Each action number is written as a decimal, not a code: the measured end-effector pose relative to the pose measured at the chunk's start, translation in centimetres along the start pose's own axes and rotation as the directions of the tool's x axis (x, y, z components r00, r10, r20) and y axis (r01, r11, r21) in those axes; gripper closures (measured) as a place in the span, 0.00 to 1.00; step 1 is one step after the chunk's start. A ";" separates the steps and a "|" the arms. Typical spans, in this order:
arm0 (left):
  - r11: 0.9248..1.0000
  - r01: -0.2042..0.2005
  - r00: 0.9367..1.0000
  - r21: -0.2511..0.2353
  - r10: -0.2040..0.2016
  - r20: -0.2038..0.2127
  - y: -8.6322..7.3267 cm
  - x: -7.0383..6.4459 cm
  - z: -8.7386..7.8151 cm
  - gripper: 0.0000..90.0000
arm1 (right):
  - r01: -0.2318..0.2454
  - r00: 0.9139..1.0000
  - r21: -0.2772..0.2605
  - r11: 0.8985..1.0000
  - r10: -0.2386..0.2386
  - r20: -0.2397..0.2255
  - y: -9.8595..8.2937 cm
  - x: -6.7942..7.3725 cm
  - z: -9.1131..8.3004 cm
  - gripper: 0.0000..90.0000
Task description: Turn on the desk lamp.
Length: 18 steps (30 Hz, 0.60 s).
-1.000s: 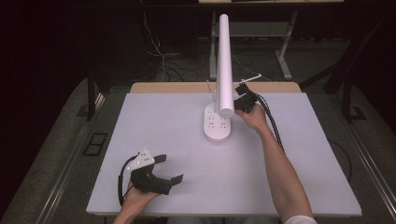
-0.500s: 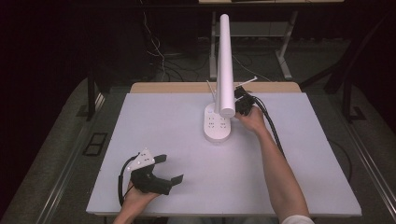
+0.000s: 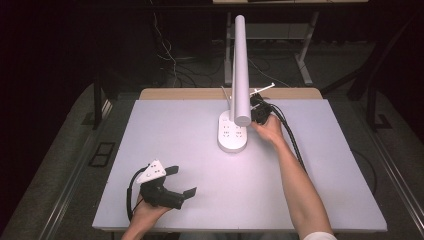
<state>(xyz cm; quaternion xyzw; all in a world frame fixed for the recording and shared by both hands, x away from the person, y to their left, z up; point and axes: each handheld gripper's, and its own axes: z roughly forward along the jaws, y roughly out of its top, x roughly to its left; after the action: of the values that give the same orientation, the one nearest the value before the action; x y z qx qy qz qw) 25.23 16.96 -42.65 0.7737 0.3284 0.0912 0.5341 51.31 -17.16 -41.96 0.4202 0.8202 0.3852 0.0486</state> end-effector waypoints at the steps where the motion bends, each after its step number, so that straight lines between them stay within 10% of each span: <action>1: 1.000 0.003 1.000 0.000 -0.003 -0.002 0.0 0.0 0.0 0.00 | -0.001 1.000 0.004 1.000 0.001 -0.002 0.0 0.1 -0.1 1.00; 18: 1.000 0.002 1.000 0.001 -0.002 -0.003 0.0 0.0 0.0 0.00 | 0.029 0.999 -0.020 0.999 -0.029 -0.016 -0.1 0.6 -3.4 1.00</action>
<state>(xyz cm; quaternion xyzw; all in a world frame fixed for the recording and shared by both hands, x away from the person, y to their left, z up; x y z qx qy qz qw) 25.27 16.97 -42.66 0.7734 0.3301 0.0914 0.5334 49.50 -18.76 -39.49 0.4044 0.8228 0.3960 0.0517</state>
